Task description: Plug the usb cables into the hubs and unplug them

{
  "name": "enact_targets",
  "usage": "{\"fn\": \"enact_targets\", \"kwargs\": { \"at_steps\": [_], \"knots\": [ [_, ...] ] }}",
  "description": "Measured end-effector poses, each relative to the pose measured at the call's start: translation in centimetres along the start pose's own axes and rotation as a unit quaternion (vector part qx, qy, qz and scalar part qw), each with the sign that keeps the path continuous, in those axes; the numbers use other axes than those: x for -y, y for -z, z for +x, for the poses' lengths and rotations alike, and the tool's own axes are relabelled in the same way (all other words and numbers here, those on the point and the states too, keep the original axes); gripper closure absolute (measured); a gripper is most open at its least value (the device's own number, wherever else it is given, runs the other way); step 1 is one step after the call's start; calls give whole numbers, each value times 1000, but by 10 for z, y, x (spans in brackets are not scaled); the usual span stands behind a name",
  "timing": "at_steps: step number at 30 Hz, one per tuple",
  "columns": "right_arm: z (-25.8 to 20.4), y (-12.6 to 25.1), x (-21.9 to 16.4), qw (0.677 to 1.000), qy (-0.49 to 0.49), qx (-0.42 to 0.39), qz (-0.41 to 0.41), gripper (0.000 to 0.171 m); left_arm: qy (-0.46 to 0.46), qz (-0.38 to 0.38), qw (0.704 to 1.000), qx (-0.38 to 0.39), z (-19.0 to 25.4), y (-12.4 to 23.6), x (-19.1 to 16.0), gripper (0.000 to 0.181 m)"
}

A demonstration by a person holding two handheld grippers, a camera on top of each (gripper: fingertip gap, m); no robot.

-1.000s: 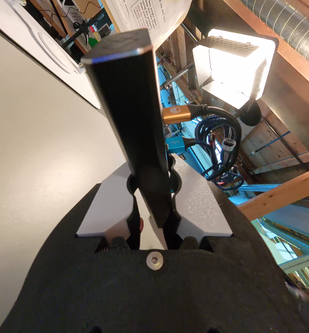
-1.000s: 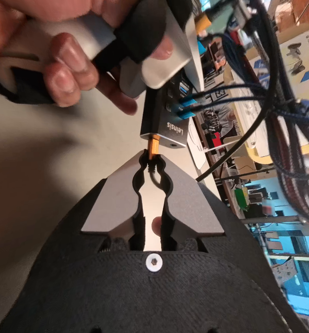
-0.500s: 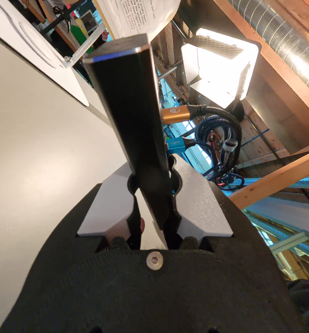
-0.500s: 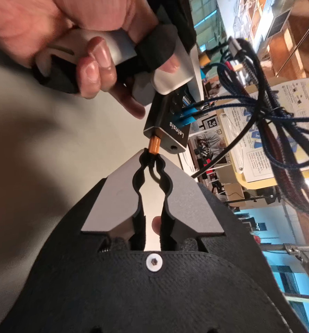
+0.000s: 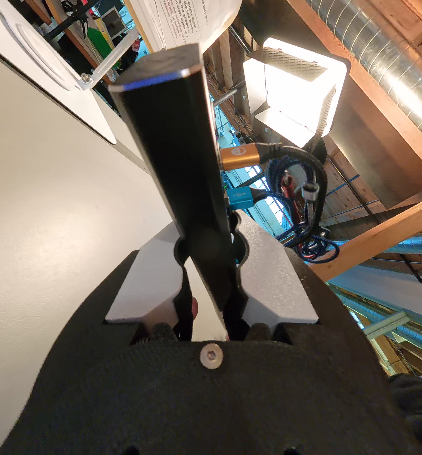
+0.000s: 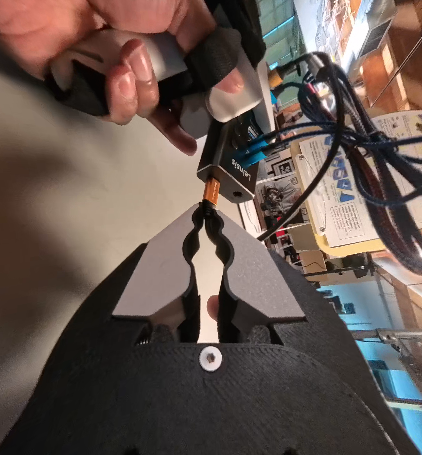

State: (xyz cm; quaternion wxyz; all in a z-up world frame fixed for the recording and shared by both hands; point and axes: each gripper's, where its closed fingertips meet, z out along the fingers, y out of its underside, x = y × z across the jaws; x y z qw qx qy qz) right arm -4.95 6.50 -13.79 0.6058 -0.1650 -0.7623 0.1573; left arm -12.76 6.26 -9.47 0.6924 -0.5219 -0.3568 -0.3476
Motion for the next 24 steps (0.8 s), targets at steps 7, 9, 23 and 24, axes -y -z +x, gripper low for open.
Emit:
{"fn": "enact_targets", "kwargs": {
  "at_steps": [7, 9, 23, 24],
  "knots": [
    [-2, 6, 3, 1000, -23, 9, -12, 165, -15, -9, 1000, -13, 9, -1, -1, 152],
    [-11, 8, 6, 1000, 7, 24, 10, 165, -6, -18, 1000, -7, 4, -1, -4, 151],
    [-7, 3, -18, 999, -44, 21, -16, 163, -35, -34, 998, -28, 11, -7, -11, 154],
    [-8, 4, -18, 998, -53, 26, -16, 161, -39, -32, 998, -27, 12, -7, -11, 154]
  ]
}}
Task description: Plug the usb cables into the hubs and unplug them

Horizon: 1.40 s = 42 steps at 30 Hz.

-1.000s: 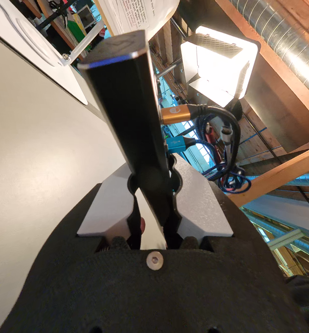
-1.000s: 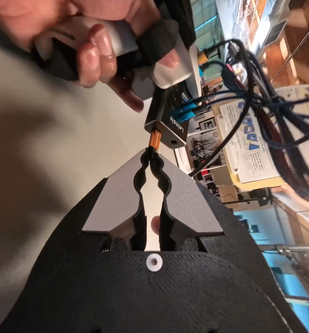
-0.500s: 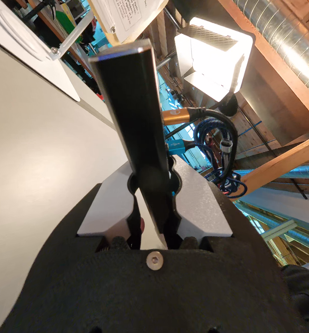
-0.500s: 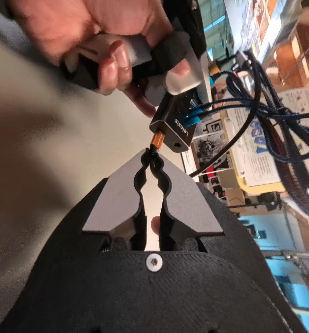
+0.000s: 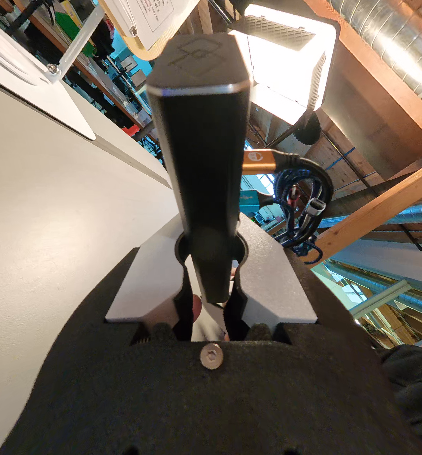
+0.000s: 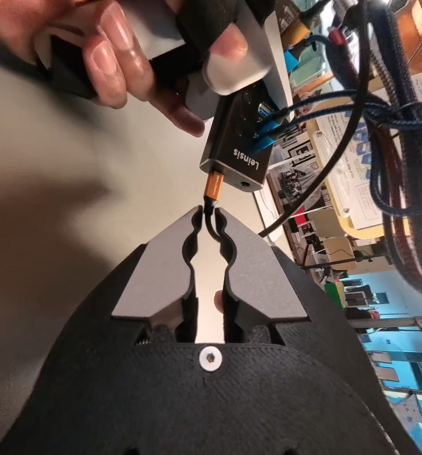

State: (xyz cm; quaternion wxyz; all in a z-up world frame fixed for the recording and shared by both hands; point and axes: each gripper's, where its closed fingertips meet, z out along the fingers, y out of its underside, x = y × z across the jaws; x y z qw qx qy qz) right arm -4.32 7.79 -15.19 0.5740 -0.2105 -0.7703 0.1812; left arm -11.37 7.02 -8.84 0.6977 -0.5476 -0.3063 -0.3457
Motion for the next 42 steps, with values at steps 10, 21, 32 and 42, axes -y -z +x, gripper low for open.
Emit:
{"fn": "enact_targets", "kwargs": {
  "at_steps": [10, 21, 32, 42],
  "knots": [
    [2, 0, 4, 999, -45, 2, -19, 150, 8, 8, 1000, 11, 3, -2, -10, 154],
    [2, -6, 3, 999, 8, -29, -34, 161, 97, 10, 995, 3, -3, -5, -16, 144],
    [-5, -4, 19, 1000, 16, -25, -5, 161, 50, 25, 996, 68, -12, 2, -15, 152],
    [-8, -4, 26, 1000, 16, -25, 8, 160, 27, 15, 998, 54, -8, 3, -10, 152]
  ]
}}
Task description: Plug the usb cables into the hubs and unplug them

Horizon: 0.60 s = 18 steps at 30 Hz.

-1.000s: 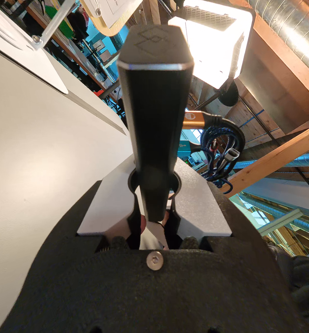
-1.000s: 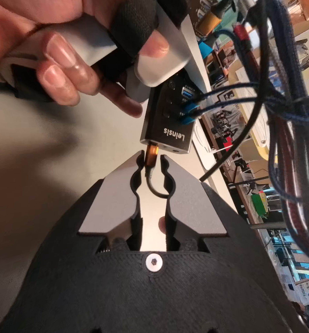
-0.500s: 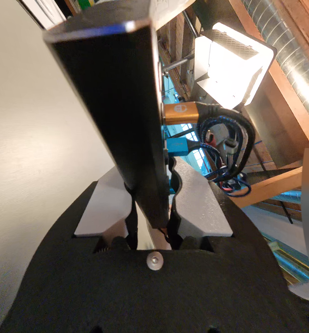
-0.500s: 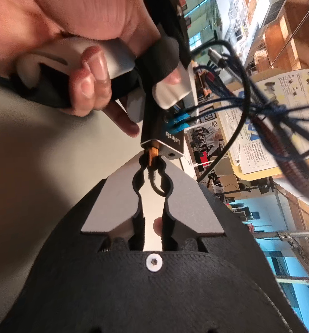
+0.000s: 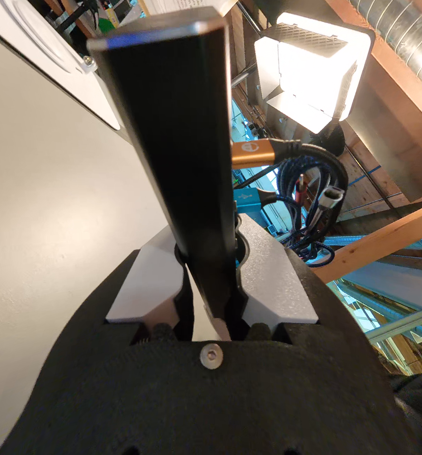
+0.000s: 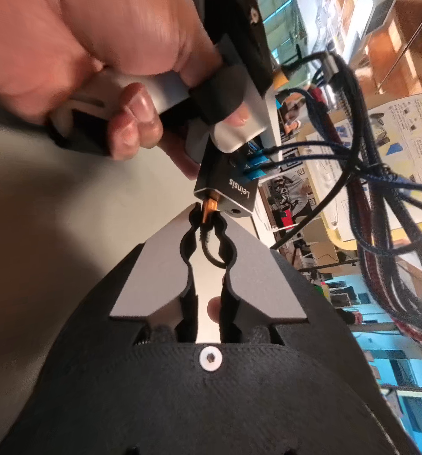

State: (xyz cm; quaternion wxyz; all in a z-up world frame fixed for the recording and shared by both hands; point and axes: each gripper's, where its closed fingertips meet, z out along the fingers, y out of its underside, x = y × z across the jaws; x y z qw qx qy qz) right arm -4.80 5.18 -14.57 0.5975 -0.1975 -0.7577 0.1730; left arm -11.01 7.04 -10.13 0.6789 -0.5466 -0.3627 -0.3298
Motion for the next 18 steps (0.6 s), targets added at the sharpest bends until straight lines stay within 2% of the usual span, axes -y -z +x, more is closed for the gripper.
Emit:
{"fn": "enact_targets", "kwargs": {
  "at_steps": [2, 7, 10, 14, 18],
  "knots": [
    [6, -1, -3, 999, -30, 11, 2, 159, -14, 0, 1000, -8, 4, 0, 2, 147],
    [2, 1, 0, 1000, -16, 15, 16, 159, -9, -6, 1000, -13, 4, 1, 1, 148],
    [12, -3, -9, 999, -48, 3, -22, 158, -47, -4, 999, -16, 10, 0, 3, 147],
    [10, -3, -8, 996, -72, -3, -50, 158, -49, 2, 999, -14, 9, 0, 5, 147],
    [4, 2, 2, 998, -28, 37, 33, 159, -14, -20, 999, -42, 9, 0, 2, 146]
  ]
}}
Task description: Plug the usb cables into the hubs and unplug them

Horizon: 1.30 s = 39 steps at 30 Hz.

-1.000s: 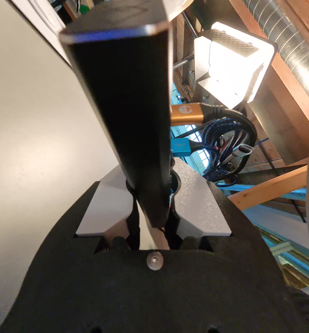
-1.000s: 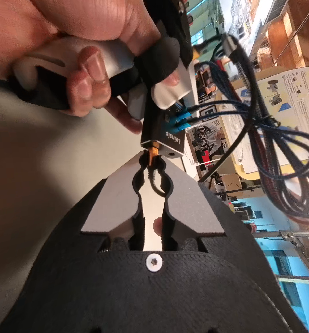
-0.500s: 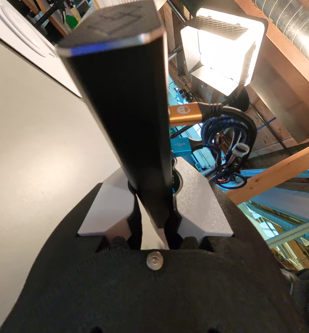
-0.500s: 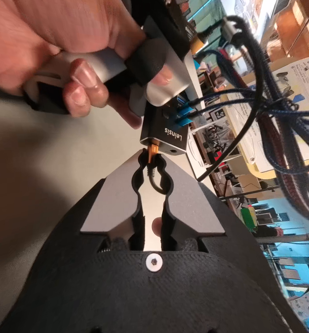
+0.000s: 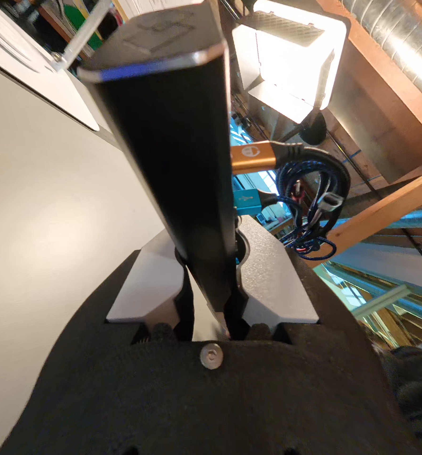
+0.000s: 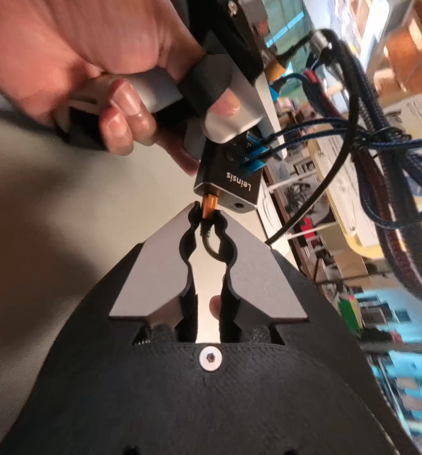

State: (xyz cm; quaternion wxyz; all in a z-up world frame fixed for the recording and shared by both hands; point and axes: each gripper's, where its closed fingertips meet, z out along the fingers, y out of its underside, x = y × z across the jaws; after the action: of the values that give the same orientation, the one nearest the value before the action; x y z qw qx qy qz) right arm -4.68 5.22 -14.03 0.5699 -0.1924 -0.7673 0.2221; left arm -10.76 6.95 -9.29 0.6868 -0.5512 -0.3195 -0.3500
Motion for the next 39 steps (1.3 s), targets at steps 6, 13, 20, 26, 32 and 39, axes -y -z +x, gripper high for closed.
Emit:
{"fn": "enact_targets", "kwargs": {
  "at_steps": [6, 13, 20, 26, 32, 39],
  "knots": [
    [10, 2, -13, 997, -58, -23, -52, 158, -45, 3, 999, -3, 9, -4, -2, 147],
    [5, 4, -3, 999, -40, 9, -1, 159, -16, -5, 1000, -13, 6, -1, -2, 147],
    [6, 14, -5, 1000, -24, 8, 4, 159, 1, -14, 1000, -24, 8, -5, -8, 147],
    [5, 15, -11, 1000, 9, -6, 1, 160, -33, 48, 998, 21, -8, 16, 32, 152],
    [-8, 16, 1, 999, 8, 28, 25, 159, -15, 17, 999, 34, -18, 10, 24, 154],
    [-35, 23, 2, 994, 64, 80, 44, 156, -18, -29, 998, 57, -24, 7, 12, 153]
  ]
}}
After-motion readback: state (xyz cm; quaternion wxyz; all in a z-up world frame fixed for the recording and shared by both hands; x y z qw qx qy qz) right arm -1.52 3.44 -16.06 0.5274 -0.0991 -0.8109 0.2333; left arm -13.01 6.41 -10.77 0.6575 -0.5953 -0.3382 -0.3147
